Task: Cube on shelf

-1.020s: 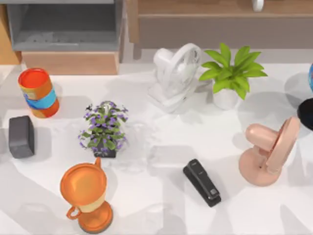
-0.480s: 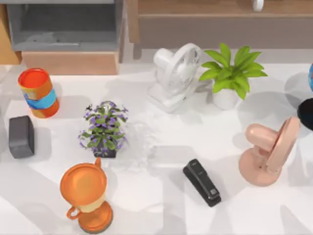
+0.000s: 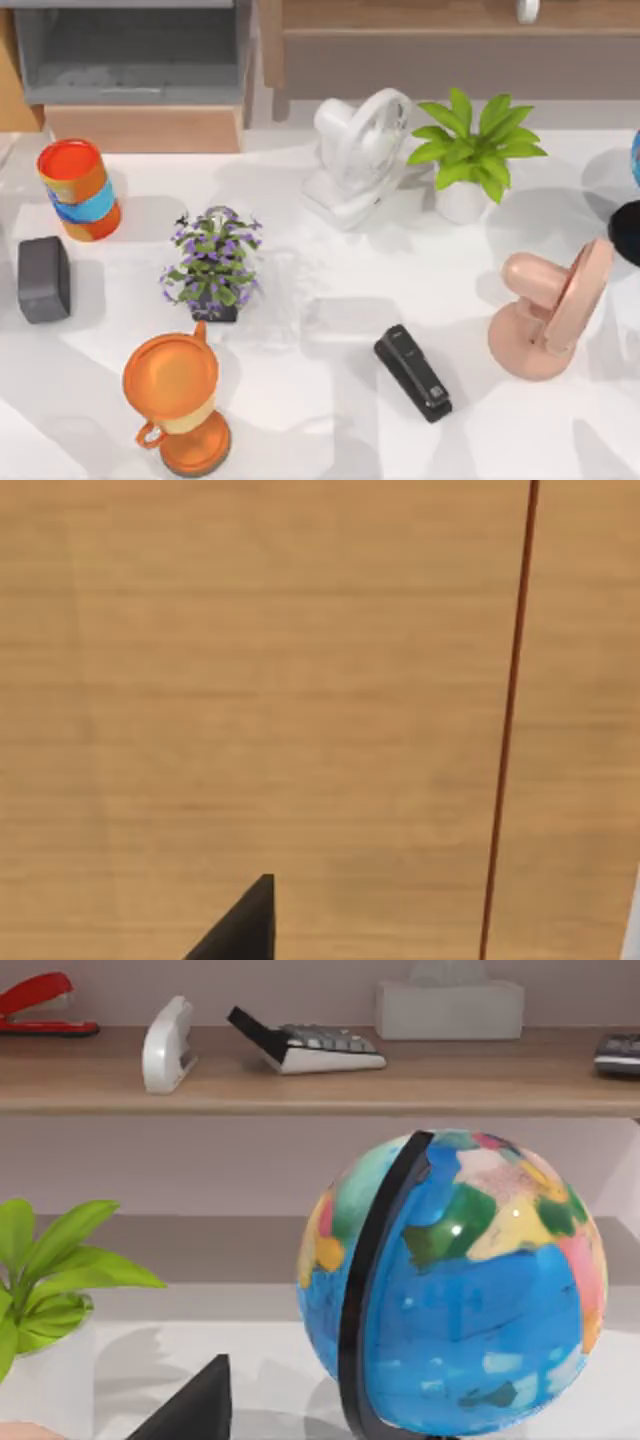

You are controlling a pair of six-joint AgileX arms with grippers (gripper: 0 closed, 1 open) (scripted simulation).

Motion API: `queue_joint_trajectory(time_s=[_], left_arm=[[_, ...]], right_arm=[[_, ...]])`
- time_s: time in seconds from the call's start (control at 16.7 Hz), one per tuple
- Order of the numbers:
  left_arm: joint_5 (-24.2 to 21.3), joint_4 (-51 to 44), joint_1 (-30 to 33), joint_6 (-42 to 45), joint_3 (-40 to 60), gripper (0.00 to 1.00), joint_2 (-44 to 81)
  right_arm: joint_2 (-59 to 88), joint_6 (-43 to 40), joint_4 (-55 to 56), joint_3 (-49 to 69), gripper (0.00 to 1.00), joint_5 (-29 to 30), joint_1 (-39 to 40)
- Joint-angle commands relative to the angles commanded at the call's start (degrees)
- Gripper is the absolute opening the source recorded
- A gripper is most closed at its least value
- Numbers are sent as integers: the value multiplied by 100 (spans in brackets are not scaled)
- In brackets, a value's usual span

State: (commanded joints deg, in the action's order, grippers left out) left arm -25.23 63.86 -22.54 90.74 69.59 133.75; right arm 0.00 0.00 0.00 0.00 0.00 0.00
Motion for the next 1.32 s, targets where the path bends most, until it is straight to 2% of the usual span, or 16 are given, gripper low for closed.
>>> queue_joint_trajectory(time_s=[0.54,1.14,1.32], left_arm=[[0,0,0,0,0,2,0],[-9,-34,-37,-28,-26,0,31],[-126,232,-156,-32,-408,0,-211]], right_arm=[[0,0,0,0,100,0,0],[0,0,0,0,100,0,0],[0,0,0,0,100,0,0]])
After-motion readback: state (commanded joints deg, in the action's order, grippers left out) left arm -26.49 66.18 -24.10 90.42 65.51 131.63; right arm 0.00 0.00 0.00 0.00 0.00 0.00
